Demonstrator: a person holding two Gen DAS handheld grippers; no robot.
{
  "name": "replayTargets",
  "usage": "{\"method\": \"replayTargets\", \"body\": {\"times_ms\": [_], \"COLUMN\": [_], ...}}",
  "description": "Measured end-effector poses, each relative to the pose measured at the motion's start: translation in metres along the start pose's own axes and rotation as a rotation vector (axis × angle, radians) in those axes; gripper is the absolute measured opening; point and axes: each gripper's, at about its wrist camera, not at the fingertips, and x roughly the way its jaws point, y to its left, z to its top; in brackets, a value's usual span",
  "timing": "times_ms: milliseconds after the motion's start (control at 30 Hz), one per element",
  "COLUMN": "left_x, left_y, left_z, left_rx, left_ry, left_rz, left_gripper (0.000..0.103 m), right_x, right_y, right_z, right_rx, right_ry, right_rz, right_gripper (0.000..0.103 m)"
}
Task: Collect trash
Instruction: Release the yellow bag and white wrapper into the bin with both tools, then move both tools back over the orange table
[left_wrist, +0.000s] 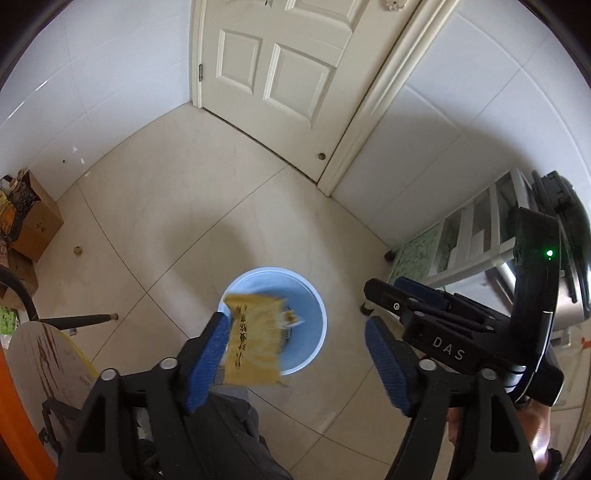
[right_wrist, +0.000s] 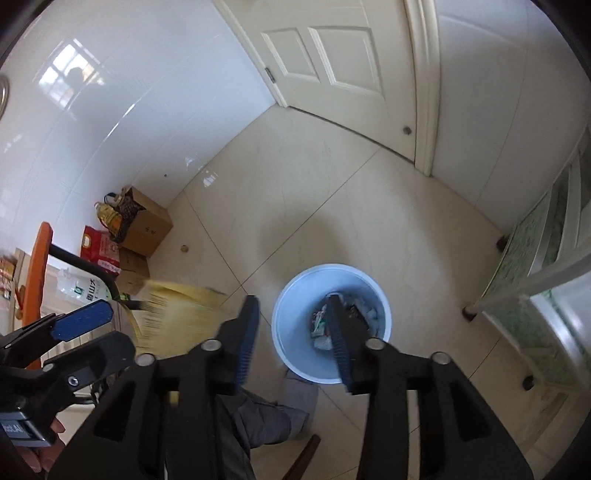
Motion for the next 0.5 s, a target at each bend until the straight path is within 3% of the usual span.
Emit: {"method": "replayTargets", "body": {"times_ms": [67, 133, 167, 267, 500], "left_x": [-0.002, -0.004, -0.005, -0.011, -0.066], "left_y": [0.002, 0.003, 0.002, 0.000, 0.000], "left_z": [0.004, 0.008, 0.010, 0.009, -0.035], "left_rx": [0.011, 0.012, 0.009, 0.004, 0.012], "left_ry": [-0.010, -0.019, -0.025, -0.061, -0.176], "left_rz": [0.025, 0.043, 0.047, 0.062, 0.096], "left_gripper": [0.086, 0.089, 0.089, 0.091, 0.092], "right_x": [-0.003, -0.008, -0.011, -0.021, -0.048], "right_y": [-0.001, -0.002, -0.001, 0.002, 0.028], "right_z": [-0.001, -0.002, -0.001, -0.002, -0.002], "right_rx": [0.013, 0.022, 0.027, 0.038, 0.006], "right_ry": [-0.013, -0.032, -0.045, -0.066, -0.115], "right_rz": [-0.001, -0.008, -0.016, -0.027, -0.022], "right_gripper": [0.072, 0.096, 0.101, 0.103, 0.103]}}
